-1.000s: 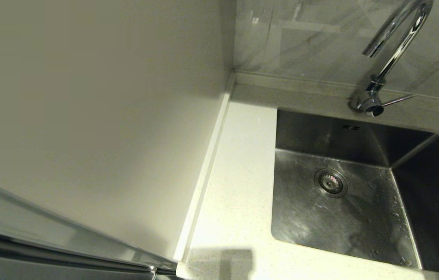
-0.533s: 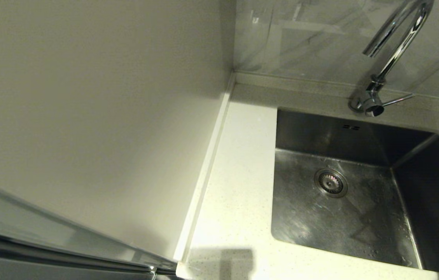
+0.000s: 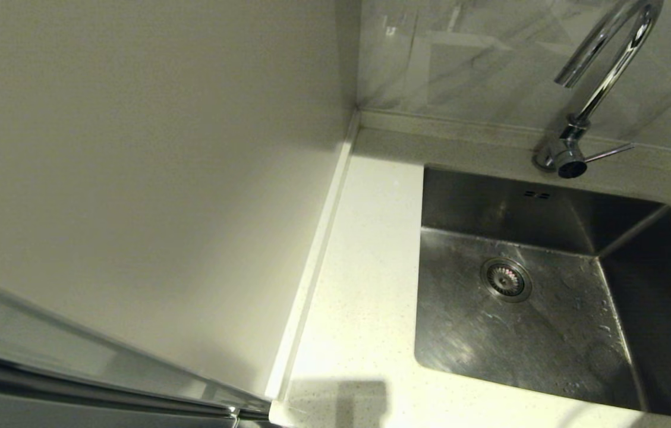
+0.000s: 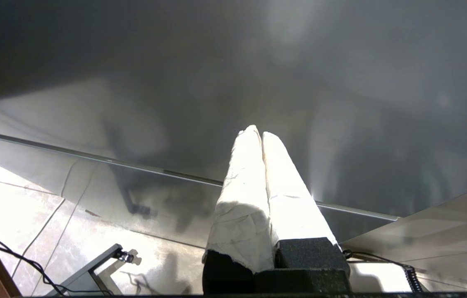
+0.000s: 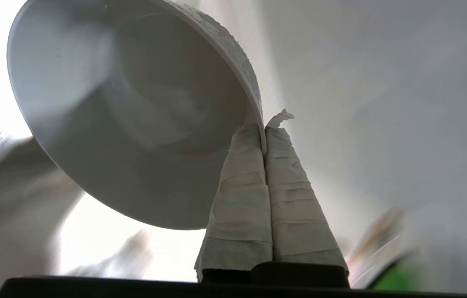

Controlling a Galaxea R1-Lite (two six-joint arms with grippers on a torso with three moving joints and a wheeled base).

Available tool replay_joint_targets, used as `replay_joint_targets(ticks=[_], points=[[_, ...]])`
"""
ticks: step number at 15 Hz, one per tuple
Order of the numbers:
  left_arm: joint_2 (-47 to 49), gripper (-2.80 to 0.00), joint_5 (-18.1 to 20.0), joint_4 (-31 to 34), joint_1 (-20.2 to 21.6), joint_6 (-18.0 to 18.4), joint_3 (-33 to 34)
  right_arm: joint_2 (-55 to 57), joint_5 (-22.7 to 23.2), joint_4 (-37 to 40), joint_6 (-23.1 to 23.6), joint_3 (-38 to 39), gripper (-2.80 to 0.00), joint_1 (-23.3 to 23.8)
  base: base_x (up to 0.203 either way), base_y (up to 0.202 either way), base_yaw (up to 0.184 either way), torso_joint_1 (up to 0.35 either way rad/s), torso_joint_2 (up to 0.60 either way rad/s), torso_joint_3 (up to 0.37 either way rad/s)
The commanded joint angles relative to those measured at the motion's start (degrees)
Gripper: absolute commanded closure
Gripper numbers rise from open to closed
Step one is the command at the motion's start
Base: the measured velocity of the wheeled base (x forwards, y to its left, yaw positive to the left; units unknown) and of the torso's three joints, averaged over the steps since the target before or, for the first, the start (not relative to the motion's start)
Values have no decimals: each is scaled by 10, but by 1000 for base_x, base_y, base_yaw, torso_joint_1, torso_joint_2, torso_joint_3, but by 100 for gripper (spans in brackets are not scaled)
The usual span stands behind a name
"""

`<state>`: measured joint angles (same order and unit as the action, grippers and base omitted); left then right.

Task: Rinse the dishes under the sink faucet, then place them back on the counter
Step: Put a bowl back to the table from the sink

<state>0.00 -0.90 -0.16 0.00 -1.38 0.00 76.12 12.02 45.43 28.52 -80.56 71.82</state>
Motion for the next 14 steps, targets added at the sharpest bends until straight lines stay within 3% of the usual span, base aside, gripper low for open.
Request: replay_joint_targets(ticks=[1, 4, 5, 11, 14], points=[[-2, 0, 0, 0, 0, 0, 0, 50, 63, 113, 24, -16, 0, 81, 0, 0, 0, 0, 0, 0], [-2, 0, 0, 0, 0, 0, 0, 64, 136, 121, 87, 4, 0, 153, 0, 0, 0, 0, 0, 0], [-2, 0, 0, 0, 0, 0, 0, 76, 141, 122, 96, 7, 0, 161, 0, 0, 0, 0, 0, 0], [-2, 0, 0, 0, 0, 0, 0, 154, 121, 117, 100, 18, 0, 166, 0, 0, 0, 0, 0, 0], [-2, 0, 0, 0, 0, 0, 0, 160, 116, 66, 127, 62, 0, 165, 0, 0, 0, 0, 0, 0]])
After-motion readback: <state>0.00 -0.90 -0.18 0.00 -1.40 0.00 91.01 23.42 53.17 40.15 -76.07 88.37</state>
